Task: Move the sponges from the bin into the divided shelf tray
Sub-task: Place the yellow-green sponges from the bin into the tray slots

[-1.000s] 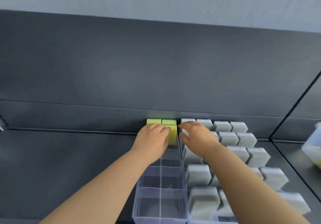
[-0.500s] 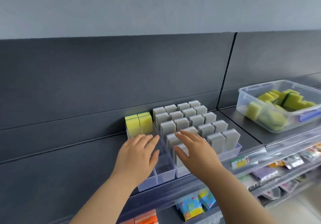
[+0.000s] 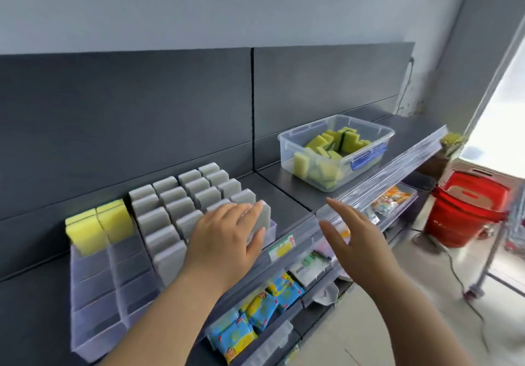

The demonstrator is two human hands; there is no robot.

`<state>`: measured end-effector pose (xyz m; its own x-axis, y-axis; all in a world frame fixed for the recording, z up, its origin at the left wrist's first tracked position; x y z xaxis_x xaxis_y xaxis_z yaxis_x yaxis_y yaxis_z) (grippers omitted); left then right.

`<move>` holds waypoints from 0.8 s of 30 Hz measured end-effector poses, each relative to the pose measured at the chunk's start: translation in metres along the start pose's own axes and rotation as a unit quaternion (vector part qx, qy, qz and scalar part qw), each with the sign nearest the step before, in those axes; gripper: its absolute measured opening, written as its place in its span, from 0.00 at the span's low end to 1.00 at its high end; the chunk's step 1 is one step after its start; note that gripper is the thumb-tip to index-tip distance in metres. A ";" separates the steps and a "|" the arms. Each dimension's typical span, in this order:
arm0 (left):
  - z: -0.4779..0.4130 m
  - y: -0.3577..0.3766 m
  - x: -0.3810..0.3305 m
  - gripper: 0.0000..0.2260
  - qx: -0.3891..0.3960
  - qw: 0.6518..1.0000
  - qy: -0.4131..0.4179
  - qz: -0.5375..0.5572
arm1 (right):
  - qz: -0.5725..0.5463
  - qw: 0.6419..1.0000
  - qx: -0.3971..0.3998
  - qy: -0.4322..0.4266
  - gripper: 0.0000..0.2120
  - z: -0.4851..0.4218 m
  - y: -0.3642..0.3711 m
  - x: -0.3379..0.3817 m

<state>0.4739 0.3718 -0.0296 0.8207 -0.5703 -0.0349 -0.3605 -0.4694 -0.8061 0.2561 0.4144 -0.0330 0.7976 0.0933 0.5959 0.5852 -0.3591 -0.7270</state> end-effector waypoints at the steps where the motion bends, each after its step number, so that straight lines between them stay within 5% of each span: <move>1: -0.016 0.010 -0.014 0.20 -0.006 1.000 0.005 0.007 | -0.008 1.000 -0.014 0.014 0.23 -0.006 -0.014 -0.017; 14: -0.172 0.179 -0.179 0.19 0.039 0.991 0.027 0.122 | 0.064 0.990 0.006 0.125 0.21 -0.057 -0.128 -0.256; 24: -0.282 0.235 -0.135 0.20 -0.011 0.995 -0.016 0.101 | 0.052 0.993 0.036 0.099 0.21 -0.211 -0.118 -0.325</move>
<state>0.1534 0.1486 -0.0475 0.7439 -0.6334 -0.2132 -0.5284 -0.3620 -0.7680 -0.1030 0.2307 -0.0695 0.8142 -0.1270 0.5666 0.5158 -0.2898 -0.8062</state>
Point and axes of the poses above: each hand's wrist, its own z-axis away from the middle knuckle, its own y-axis out of the palm, x = y × z, the point moved 2 cm from there along -z, towards the middle knuckle
